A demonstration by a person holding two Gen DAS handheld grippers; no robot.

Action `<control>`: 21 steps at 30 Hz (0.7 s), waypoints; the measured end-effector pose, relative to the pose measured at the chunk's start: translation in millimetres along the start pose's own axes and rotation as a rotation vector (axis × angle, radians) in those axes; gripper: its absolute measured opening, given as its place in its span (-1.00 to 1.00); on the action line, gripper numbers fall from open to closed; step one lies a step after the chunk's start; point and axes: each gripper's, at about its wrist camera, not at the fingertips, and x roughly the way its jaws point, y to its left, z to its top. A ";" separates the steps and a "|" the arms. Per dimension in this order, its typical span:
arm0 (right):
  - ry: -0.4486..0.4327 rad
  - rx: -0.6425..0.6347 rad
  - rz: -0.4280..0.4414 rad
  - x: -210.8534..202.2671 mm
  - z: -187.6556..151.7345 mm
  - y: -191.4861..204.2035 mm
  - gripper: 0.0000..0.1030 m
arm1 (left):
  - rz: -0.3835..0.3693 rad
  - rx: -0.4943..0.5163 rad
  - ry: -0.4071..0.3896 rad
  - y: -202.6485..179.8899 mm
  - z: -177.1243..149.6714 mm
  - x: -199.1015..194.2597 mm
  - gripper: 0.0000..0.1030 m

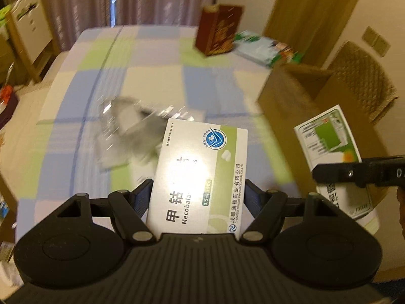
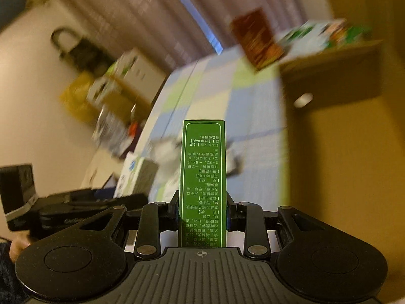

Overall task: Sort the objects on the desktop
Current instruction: 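Carry both held boxes over the cardboard box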

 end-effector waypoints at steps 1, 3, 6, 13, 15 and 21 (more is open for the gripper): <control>-0.028 0.005 -0.026 -12.5 3.8 -6.8 -0.43 | -0.017 0.011 -0.012 -9.5 5.7 -0.7 0.36; -0.070 0.011 -0.093 -33.7 8.9 -21.2 -0.43 | -0.056 0.039 -0.036 -31.3 16.5 -1.3 0.36; -0.095 0.033 -0.182 -59.9 11.5 -45.2 -0.43 | -0.128 0.064 -0.064 -66.0 31.2 -0.3 0.36; -0.072 0.058 -0.276 -92.2 0.8 -85.7 -0.42 | -0.293 0.087 -0.066 -151.1 49.4 17.3 0.36; -0.064 0.060 -0.286 -94.8 -0.2 -93.4 -0.42 | -0.317 0.097 -0.048 -172.2 52.0 28.8 0.36; 0.005 0.022 -0.340 -84.1 0.9 -111.9 -0.42 | -0.303 0.140 0.007 -217.3 56.9 70.6 0.36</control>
